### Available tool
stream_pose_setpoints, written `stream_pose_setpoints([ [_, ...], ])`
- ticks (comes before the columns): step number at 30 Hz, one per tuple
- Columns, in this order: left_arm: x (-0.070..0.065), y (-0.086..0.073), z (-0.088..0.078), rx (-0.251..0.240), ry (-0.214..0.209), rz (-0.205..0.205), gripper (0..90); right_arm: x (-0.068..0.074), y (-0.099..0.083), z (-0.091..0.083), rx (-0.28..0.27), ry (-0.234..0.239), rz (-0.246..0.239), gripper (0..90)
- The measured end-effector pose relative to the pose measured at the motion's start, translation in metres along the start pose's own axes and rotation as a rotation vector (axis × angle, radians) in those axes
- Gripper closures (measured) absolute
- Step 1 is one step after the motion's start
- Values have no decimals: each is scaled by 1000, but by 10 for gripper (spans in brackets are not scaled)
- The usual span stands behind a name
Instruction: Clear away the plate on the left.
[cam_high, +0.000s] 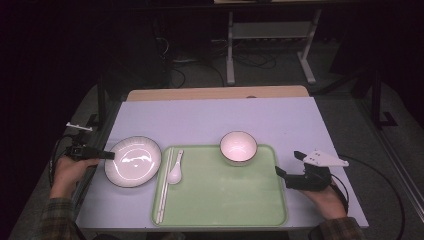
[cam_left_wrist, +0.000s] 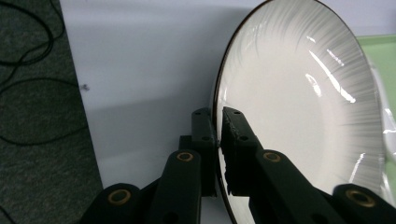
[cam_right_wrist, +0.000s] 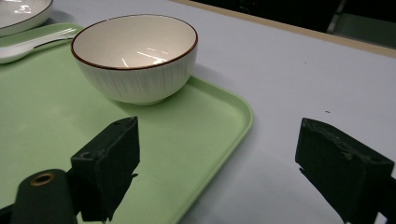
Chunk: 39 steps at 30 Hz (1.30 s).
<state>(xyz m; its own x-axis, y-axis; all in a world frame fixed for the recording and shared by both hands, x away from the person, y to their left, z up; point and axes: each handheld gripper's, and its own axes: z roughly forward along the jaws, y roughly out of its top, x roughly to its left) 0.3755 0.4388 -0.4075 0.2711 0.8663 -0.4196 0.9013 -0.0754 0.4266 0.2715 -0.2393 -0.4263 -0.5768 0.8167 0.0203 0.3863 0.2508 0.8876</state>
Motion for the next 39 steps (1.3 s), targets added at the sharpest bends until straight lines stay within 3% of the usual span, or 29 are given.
stream_pose_setpoints([
  [3, -5, 3, -9, -26, -17, 9, 869, 0, 0, 0, -1, 0, 0, 130],
  [8, -12, 7, -16, -12, 31, 31, 872, 0, 0, 0, -3, 1, -2, 130],
  [13, -17, 10, -20, -24, 31, 39, 870, 0, 0, 0, -4, 0, 1, 130],
  [18, -30, 18, -25, -29, 27, 73, 866, 0, 0, 0, -2, 0, 0, 131],
  [27, -60, 32, -26, -53, -34, 140, 867, -1, 1, -1, -8, 1, 2, 131],
  [39, -105, 44, -8, -6, -109, 240, 865, -1, 1, -1, -10, 6, 4, 130],
])
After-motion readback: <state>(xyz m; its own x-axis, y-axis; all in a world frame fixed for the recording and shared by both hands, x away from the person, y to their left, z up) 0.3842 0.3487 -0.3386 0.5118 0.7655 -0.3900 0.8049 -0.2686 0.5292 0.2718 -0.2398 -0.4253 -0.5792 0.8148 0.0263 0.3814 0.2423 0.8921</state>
